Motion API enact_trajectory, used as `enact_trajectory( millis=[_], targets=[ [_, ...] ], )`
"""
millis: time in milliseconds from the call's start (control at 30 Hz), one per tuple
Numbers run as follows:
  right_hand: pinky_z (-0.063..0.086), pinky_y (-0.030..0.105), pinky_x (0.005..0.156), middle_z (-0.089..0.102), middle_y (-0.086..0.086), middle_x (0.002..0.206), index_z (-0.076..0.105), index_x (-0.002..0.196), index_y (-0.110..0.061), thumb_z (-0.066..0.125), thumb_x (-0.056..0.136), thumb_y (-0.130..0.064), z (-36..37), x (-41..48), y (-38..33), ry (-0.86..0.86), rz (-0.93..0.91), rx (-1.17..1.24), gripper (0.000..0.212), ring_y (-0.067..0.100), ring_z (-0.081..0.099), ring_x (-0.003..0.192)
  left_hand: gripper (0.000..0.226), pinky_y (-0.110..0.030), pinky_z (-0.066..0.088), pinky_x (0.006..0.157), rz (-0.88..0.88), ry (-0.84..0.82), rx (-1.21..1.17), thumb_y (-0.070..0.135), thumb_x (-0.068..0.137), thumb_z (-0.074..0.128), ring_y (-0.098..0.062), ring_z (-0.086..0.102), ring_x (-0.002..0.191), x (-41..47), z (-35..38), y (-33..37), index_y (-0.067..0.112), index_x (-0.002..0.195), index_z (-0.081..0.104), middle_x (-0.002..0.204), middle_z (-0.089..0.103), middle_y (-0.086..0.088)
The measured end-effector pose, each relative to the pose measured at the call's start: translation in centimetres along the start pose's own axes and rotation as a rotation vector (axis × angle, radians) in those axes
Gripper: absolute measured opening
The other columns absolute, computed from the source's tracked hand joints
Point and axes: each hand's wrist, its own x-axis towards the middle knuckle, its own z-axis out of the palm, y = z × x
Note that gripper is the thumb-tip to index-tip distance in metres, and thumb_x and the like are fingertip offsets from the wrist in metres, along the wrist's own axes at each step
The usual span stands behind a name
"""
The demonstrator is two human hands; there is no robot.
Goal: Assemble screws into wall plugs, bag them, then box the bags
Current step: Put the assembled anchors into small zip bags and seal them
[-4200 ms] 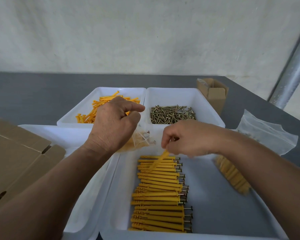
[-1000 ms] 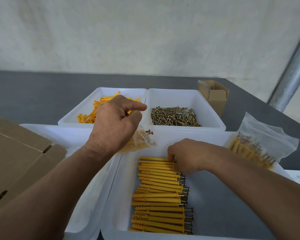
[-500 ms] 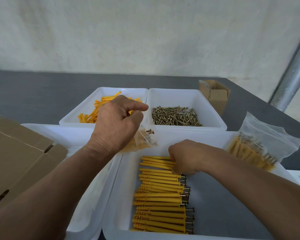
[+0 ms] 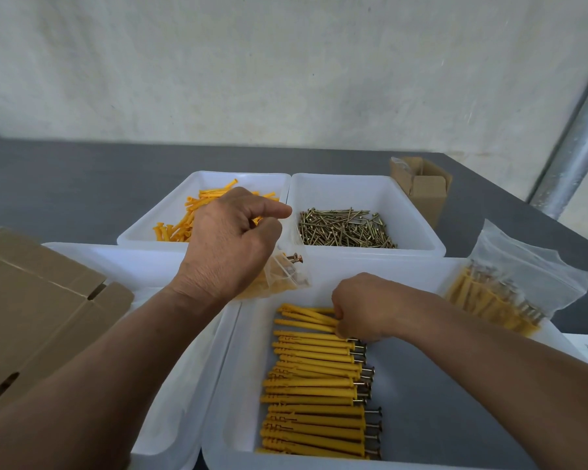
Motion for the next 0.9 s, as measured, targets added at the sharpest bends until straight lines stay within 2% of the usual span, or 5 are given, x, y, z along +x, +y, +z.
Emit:
enact_trajectory(
  millis=[433,600,800,900],
  targets=[
    [0.035,0.024,0.048,0.046,0.000,0.057,0.046,0.055,-0.015,0.058,0.087,-0.013,0.0,0.1,-0.2,-0.007,0.031,-0.001,0.034,0.011,0.043,0.052,0.038,-0.030,0.050,0.067,-0.004,-0.011,-0.011,0.023,0.071,0.050,-0.014,0.059,0.064,0.0,0.0,0.0,0.022,0.097,0.077,0.086,0.062,0.011],
    [0.035,0.023,0.049,0.046,0.000,0.063,0.044,0.057,-0.015,0.055,0.080,-0.006,0.0,0.0,-0.2,0.020,0.046,0.012,0.027,0.014,0.047,0.058,0.038,-0.028,0.048,0.067,-0.001,-0.010,-0.014,0.023,0.071,0.050,-0.013,0.059,0.065,0.0,-0.1,0.0,0.022,0.097,0.077,0.086,0.061,0.012],
    [0.041,0.024,0.056,0.050,0.000,0.072,0.050,0.065,-0.016,0.056,0.083,-0.010,-0.7,-0.4,-0.1,0.025,0.044,0.046,0.020,0.019,0.056,0.073,0.038,-0.028,0.048,0.067,0.006,-0.007,-0.004,0.023,0.071,0.050,-0.012,0.060,0.065,0.0,-0.1,0.0,0.022,0.098,0.077,0.086,0.062,0.011],
    [0.044,0.025,0.056,0.066,0.006,0.076,0.069,0.082,-0.008,0.056,0.084,-0.010,-2.0,-1.0,0.1,0.034,0.044,0.086,0.014,0.018,0.058,0.067,0.038,-0.031,0.051,0.069,0.005,-0.008,-0.005,0.023,0.072,0.050,-0.013,0.060,0.067,0.0,-0.1,0.0,0.021,0.098,0.077,0.086,0.062,0.008]
  ],
)
